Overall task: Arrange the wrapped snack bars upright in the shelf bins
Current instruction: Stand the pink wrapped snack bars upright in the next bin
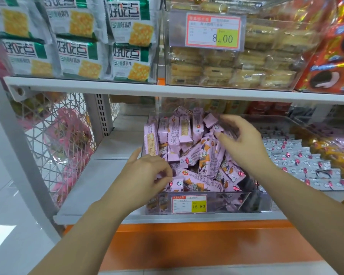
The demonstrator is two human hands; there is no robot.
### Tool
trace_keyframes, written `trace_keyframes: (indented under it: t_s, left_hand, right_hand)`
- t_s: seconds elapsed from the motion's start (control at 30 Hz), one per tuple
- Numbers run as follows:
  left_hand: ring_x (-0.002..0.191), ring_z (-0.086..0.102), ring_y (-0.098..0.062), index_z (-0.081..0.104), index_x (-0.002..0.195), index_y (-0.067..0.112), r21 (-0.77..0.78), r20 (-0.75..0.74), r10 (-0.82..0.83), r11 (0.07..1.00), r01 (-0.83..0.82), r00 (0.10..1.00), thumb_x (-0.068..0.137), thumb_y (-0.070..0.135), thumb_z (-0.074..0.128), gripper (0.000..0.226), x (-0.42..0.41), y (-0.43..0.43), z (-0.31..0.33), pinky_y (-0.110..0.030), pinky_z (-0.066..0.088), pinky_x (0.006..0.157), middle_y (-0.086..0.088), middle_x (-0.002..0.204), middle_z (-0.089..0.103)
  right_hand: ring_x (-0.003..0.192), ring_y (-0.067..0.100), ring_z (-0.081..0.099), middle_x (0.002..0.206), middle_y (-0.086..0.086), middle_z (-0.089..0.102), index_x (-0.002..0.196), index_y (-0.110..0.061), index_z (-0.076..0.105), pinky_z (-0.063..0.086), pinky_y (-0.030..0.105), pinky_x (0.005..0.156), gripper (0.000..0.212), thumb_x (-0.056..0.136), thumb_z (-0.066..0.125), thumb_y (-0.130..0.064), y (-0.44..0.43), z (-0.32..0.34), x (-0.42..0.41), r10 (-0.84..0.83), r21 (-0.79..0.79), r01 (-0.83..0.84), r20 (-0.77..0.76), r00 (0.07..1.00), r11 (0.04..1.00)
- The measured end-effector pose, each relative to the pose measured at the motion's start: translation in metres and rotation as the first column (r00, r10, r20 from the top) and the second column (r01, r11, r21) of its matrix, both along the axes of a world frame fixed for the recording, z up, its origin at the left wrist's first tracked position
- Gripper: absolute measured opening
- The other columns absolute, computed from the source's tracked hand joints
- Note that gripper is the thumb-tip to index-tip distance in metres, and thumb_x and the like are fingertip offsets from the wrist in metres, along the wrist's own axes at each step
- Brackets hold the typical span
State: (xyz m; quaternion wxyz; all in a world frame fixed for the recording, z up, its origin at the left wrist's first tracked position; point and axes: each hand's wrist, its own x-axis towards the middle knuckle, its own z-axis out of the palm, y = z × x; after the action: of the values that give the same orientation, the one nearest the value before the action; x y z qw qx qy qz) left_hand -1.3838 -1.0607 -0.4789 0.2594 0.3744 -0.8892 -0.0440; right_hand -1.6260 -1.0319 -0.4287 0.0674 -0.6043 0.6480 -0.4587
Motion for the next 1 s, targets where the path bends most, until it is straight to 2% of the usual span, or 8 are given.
trace_keyframes:
  t_s: [0.13,0.23,0.37,0.47,0.6,0.77,0.9,1.0]
  left_hand:
    - [0.095,0.055,-0.008,0.062,0.082,0.032,-0.029,0.016,0.019,0.999,-0.018,1.0,0.085,0.036,0.065,0.005,-0.002,0.002,0.002,-0.034,0.007,0.114,0.017,0.086,0.063]
    - [0.091,0.055,-0.009,0.063,0.084,0.031,-0.046,0.02,0.027,0.999,-0.026,0.999,0.082,0.041,0.061,0.011,-0.005,0.006,0.005,-0.038,0.007,0.115,0.018,0.086,0.061]
    - [0.089,0.054,-0.006,0.063,0.085,0.03,-0.046,0.016,0.052,0.998,-0.051,0.999,0.078,0.047,0.052,0.021,-0.009,0.011,0.012,-0.039,0.004,0.114,0.019,0.089,0.06]
    - [0.084,0.056,-0.006,0.065,0.086,0.031,-0.088,0.011,0.033,0.996,-0.032,0.999,0.08,0.039,0.059,0.012,-0.019,0.01,0.02,-0.042,0.017,0.112,0.02,0.086,0.061]
    - [0.076,0.054,-0.004,0.07,0.101,0.03,-0.038,0.181,-0.11,0.992,0.119,0.977,0.084,0.04,0.061,0.021,-0.045,0.009,0.036,-0.038,0.043,0.089,0.016,0.088,0.067]
    - [0.107,0.05,-0.009,0.059,0.121,0.038,0.029,0.517,-0.101,0.995,0.1,0.85,0.088,0.043,0.06,0.034,-0.079,0.002,0.053,-0.025,0.028,0.083,0.016,0.117,0.062]
    - [0.108,0.045,-0.013,0.055,0.124,0.037,-0.024,0.688,-0.059,0.994,0.104,0.723,0.084,0.048,0.062,0.042,-0.093,-0.001,0.057,-0.027,0.03,0.082,0.01,0.116,0.061]
    - [0.095,0.037,-0.011,0.055,0.123,0.036,-0.038,0.705,-0.05,0.993,0.108,0.708,0.084,0.052,0.061,0.042,-0.097,0.002,0.06,-0.026,0.024,0.076,0.007,0.112,0.059]
  right_hand:
    - [0.088,-0.003,0.059,0.099,-0.01,0.066,0.1,-0.025,0.065,0.044,0.007,0.078,0.017,0.088,0.062,-0.013,0.032,-0.001,-0.013,0.115,0.057,-0.114,-0.003,0.993,0.992]
    - [0.082,-0.006,0.059,0.088,-0.01,0.068,0.088,-0.028,0.065,0.042,0.002,0.071,0.019,0.087,0.065,-0.009,0.047,-0.009,-0.021,0.207,0.143,-0.198,-0.047,0.977,0.97]
    - [0.085,-0.009,0.058,0.086,-0.014,0.066,0.093,-0.021,0.07,0.039,-0.002,0.071,0.015,0.085,0.065,-0.008,0.053,-0.02,-0.026,0.236,0.165,-0.216,-0.115,0.965,0.962]
    - [0.091,-0.008,0.057,0.088,-0.018,0.065,0.097,-0.02,0.071,0.039,-0.001,0.075,0.016,0.086,0.064,-0.01,0.056,-0.026,-0.031,0.233,0.122,-0.216,-0.143,0.962,0.969]
    - [0.091,-0.009,0.053,0.084,-0.028,0.058,0.094,-0.021,0.072,0.035,0.0,0.075,0.015,0.085,0.065,-0.011,0.06,-0.034,-0.037,0.186,0.027,-0.184,-0.171,0.968,0.983]
    - [0.084,-0.008,0.049,0.079,-0.032,0.053,0.093,-0.024,0.073,0.031,0.004,0.077,0.013,0.084,0.066,-0.016,0.056,-0.04,-0.048,0.198,0.005,-0.203,-0.234,0.952,0.979]
    - [0.088,0.005,0.052,0.083,-0.023,0.06,0.095,-0.023,0.073,0.038,0.022,0.084,0.02,0.082,0.058,-0.027,0.059,-0.045,-0.051,0.228,0.027,-0.228,-0.24,0.944,0.973]
    - [0.092,0.005,0.052,0.089,-0.019,0.063,0.096,-0.024,0.072,0.04,0.029,0.089,0.017,0.084,0.061,-0.023,0.059,-0.045,-0.053,0.237,0.021,-0.239,-0.234,0.943,0.971]
